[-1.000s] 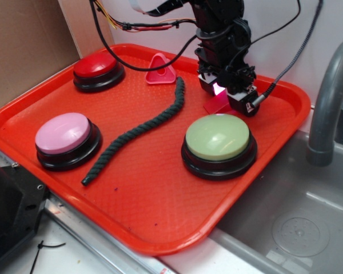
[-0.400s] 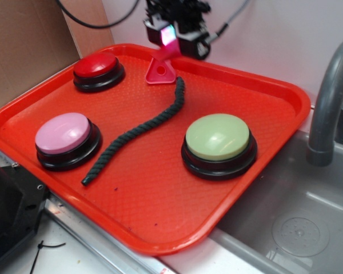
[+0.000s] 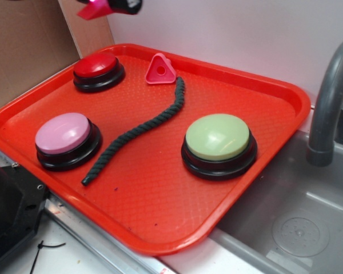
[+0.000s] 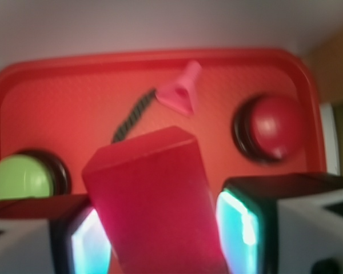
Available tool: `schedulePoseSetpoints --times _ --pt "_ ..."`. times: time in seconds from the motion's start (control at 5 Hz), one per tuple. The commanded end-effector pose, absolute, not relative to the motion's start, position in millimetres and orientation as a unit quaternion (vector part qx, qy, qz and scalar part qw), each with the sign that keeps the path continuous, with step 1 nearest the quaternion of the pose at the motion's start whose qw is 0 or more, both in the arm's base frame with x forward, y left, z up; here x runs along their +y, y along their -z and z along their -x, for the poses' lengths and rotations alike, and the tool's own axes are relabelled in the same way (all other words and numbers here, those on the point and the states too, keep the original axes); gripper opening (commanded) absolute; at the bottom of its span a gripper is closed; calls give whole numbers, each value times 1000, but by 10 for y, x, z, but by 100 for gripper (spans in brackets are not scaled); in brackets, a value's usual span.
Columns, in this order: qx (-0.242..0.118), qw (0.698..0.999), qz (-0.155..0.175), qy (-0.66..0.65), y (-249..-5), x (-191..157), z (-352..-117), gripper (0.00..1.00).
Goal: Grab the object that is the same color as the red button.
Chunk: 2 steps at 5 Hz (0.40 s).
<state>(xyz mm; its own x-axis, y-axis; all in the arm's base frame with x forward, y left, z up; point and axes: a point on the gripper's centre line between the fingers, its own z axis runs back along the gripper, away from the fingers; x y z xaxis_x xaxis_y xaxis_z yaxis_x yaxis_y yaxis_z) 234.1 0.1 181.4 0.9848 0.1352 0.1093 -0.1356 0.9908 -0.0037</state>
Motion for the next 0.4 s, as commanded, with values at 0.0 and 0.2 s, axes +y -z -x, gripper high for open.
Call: schedulePoseSetpoints --times 0.0,0.2 --pt "-103 988 -12 -114 -2012 51 -2065 0" --pt "-96 987 -36 -119 -1971 77 -2105 0"
